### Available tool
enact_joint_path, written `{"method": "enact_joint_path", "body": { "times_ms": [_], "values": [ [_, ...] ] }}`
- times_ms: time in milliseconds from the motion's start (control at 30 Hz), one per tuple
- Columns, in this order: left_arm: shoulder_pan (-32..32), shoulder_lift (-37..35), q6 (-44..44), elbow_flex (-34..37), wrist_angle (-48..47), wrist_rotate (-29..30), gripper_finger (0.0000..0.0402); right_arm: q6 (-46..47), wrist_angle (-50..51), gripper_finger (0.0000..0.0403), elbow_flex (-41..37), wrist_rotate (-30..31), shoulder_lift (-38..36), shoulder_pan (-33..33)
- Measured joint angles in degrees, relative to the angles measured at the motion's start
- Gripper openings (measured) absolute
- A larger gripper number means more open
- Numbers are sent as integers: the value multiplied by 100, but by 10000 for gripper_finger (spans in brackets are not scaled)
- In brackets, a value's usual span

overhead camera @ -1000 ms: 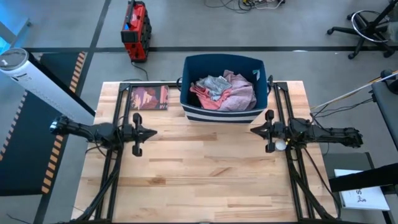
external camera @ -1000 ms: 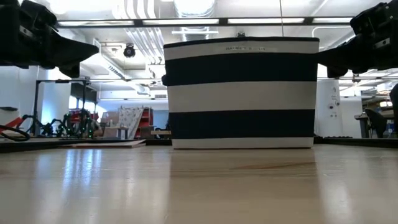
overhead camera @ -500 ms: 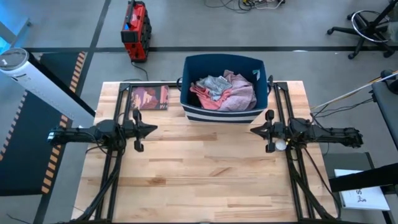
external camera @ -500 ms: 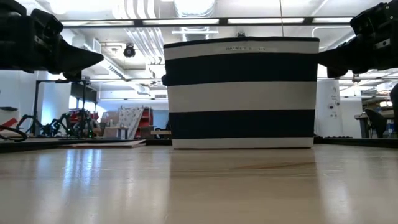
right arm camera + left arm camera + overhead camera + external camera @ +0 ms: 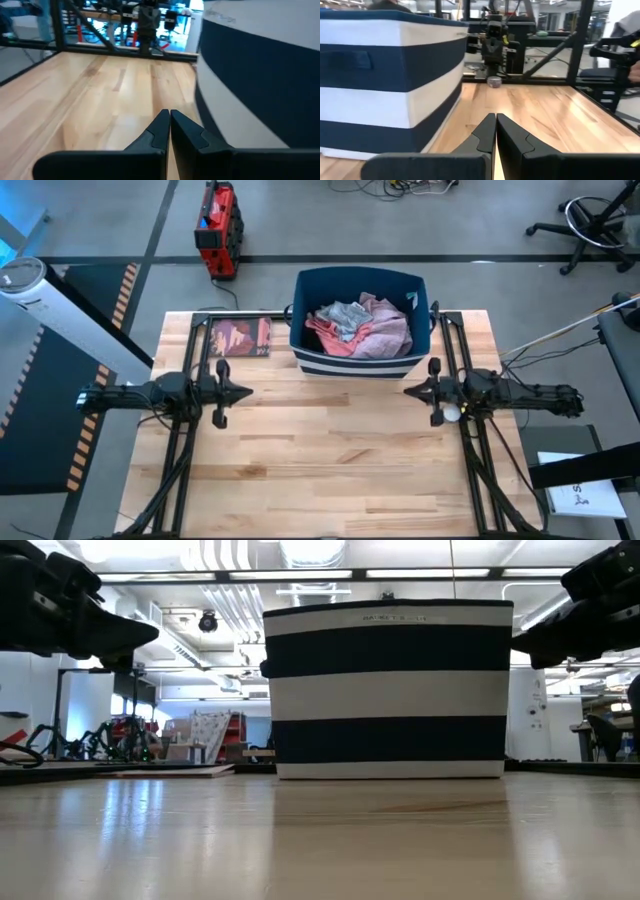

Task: Sort clothes
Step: Return to Home Position

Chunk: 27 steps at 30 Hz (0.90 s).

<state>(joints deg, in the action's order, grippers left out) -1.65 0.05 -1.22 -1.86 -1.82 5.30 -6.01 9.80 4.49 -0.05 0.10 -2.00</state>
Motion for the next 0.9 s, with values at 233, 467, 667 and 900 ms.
{"method": "enact_joint_path", "body": {
  "times_ms": [233,467,667,900],
  "values": [
    [7,-4,45,134,331,-53,0,44,-11,0,-20,-130,0,-1],
    [49,4,203,134,353,95,0,-17,-28,0,-26,-160,0,0],
    [516,17,202,134,307,-175,0,-84,-33,0,-31,-272,2,-16],
    [1105,27,15,134,282,-520,0,43,-35,0,-33,-218,2,-28]
  ]
}}
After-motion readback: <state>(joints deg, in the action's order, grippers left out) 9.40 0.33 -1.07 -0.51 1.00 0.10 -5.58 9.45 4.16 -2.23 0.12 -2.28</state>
